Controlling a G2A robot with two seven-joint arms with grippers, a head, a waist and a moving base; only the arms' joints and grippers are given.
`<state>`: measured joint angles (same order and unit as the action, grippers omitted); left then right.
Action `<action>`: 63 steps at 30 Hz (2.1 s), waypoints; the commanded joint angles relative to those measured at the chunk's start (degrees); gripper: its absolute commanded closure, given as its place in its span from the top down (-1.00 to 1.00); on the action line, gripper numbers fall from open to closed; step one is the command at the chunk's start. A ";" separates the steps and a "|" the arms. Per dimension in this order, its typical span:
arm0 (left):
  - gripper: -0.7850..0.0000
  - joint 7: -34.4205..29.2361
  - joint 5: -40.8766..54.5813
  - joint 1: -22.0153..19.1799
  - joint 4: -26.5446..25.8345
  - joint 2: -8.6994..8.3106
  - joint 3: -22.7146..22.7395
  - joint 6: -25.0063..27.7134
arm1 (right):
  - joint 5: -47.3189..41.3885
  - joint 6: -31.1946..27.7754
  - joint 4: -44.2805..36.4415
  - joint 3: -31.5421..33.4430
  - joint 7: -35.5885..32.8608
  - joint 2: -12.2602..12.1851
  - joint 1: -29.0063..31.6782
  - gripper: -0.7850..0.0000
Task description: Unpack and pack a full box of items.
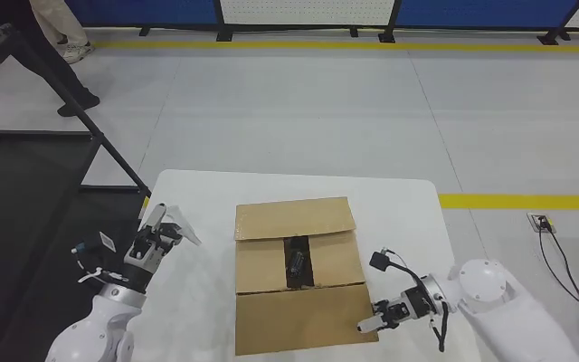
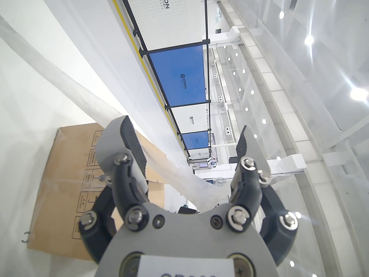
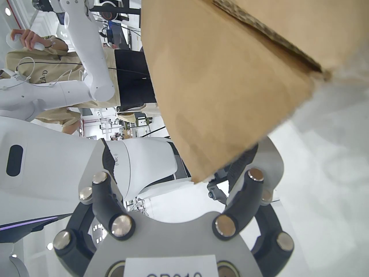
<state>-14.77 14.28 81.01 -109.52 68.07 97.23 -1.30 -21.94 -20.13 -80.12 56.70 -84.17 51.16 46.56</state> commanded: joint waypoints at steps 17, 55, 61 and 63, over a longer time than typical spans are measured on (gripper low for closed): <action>0.75 1.89 2.37 4.62 -1.21 0.22 3.03 2.39 | -13.84 -7.77 9.84 -8.55 7.80 2.95 -13.74 1.00; 0.70 1.85 -3.56 3.90 -8.40 0.85 -4.26 -0.15 | -9.94 -9.43 38.34 -19.78 16.95 17.24 -27.92 1.00; 0.69 2.82 -4.96 2.44 -9.39 1.05 -6.70 -1.36 | -9.56 -11.87 39.81 -19.15 16.10 17.82 -27.72 1.00; 0.61 3.23 -6.29 2.04 -9.83 1.09 -7.43 -1.75 | -9.21 -14.18 39.59 -18.64 15.98 17.84 -27.62 1.00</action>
<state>-11.74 8.68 83.22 -119.14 69.13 90.19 -2.84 -31.37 -33.11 -40.35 37.82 -68.15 69.00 18.91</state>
